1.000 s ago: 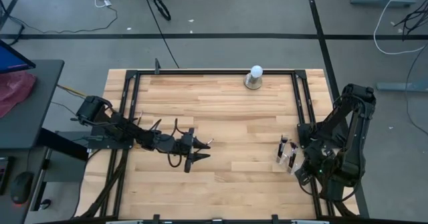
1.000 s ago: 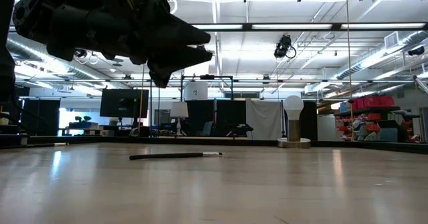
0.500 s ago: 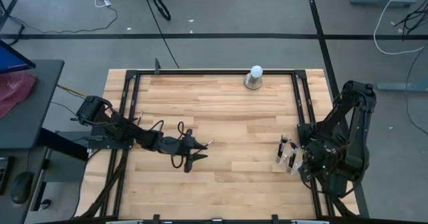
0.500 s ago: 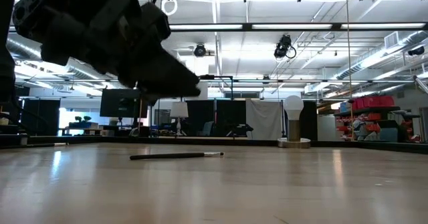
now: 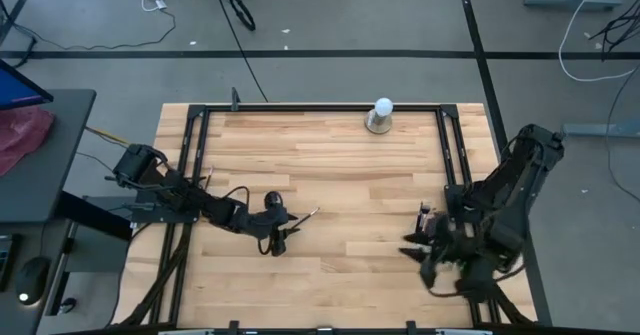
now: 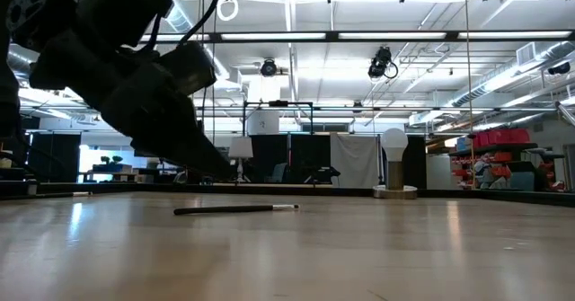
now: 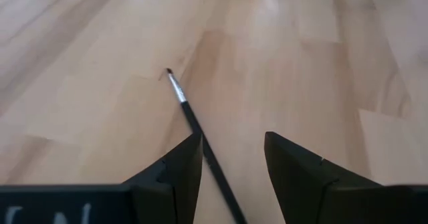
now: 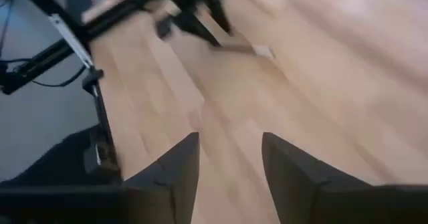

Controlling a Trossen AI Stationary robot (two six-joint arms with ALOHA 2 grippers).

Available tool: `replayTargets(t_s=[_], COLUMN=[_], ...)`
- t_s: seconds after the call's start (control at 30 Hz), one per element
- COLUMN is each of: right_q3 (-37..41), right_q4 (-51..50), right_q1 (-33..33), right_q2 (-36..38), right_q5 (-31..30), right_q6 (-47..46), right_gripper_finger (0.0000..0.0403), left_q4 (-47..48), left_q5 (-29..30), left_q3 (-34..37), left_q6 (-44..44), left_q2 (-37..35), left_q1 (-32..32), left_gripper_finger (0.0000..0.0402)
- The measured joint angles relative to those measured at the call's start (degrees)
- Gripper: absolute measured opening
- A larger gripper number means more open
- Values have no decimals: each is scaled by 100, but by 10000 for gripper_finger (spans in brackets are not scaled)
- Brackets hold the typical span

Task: Put items in baskets/containers
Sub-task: Put the black eyeshadow brush into the transparent organizer

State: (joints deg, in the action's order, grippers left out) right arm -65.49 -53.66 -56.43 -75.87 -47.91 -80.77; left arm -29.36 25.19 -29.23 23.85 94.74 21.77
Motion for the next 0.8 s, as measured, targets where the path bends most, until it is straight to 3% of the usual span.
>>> replayTargets(t_s=[0.17,0.27,0.6,0.8], right_q3=[0,0,7,7], right_q4=[1754,2365,3184,3461], right_q1=[688,1090,2224,2580], right_q2=[-524,-892,-2216,-2555], right_q5=[-59,31,186,185], right_q6=[2605,3413,3907,4031], right_gripper_finger=[162,162,162,162], left_q4=[0,0,-204,-694], left_q5=[70,67,70,262], left_q3=[0,0,-2,-4], left_q6=[2,47,103,116], left_q2=[0,0,394,800], left_q1=[1,1,-32,-253], left_gripper_finger=[169,169,169,167])
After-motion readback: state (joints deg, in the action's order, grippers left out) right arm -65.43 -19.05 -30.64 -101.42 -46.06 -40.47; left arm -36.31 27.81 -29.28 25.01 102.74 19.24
